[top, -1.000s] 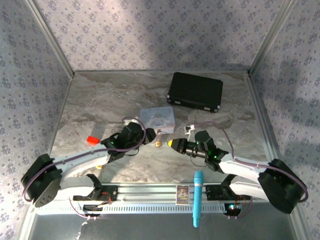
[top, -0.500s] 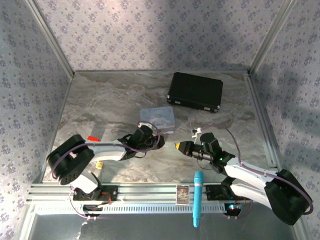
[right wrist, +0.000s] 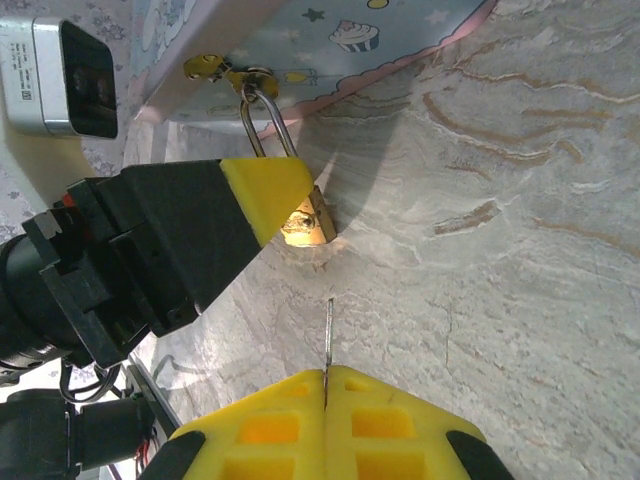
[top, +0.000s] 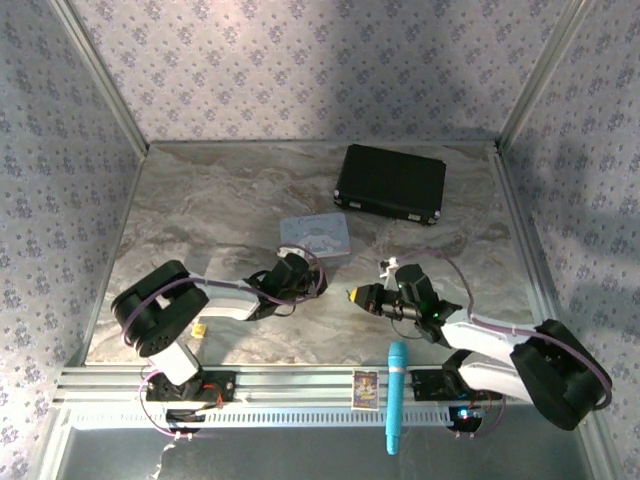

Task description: Unlock the padlock with the key

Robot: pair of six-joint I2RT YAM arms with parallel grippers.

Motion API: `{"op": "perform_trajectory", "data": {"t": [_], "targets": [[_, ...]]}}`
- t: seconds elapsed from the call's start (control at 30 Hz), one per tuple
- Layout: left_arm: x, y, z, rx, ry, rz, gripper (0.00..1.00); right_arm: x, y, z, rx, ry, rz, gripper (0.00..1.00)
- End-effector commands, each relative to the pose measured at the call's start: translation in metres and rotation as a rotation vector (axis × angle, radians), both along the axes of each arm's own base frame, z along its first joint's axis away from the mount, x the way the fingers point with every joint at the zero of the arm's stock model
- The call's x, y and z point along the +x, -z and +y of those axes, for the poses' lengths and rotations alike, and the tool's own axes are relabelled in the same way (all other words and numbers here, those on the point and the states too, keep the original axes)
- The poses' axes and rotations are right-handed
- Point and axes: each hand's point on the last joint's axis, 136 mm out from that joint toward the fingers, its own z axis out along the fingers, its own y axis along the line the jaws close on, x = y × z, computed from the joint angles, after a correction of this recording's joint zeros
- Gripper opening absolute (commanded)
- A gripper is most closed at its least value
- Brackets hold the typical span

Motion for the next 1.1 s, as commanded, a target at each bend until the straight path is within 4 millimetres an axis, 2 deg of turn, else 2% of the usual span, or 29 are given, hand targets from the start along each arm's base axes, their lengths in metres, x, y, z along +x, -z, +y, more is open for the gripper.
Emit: {"op": "perform_trajectory", "data": {"t": [0.0,0.17,0.33,0.5,0.63,0.83,1.07], "targets": [[-0.002,0.003,-0.008,-0.050,0.004,0.012,0.29,0.010,-0.017,0.012,0.082,-0.027,-0.042,0.00],[0.000,-0.009,-0.001,-0.059,-0.030,-0.004,0.19,0.016,-0.013,0.020,0.145,-0.040,0.004,0.00],[0.004,-0.023,-0.001,-0.124,-0.094,0.004,0.17,0.022,-0.015,0.030,0.234,-0.047,0.087,0.00],[0.008,-0.033,-0.003,-0.243,-0.182,0.050,0.10,0.028,-0.027,0.042,0.329,-0.045,0.151,0.00],[0.011,-0.037,0.002,-0.348,-0.288,0.100,0.06,0.029,-0.021,0.042,0.332,-0.015,0.245,0.00],[0.016,-0.047,0.001,-0.523,-0.387,0.148,0.06,0.029,-0.020,0.050,0.379,-0.048,0.283,0.00],[0.025,-0.057,0.014,-0.558,-0.486,0.121,0.06,0.037,-0.015,0.057,0.433,-0.051,0.300,0.00]]}}
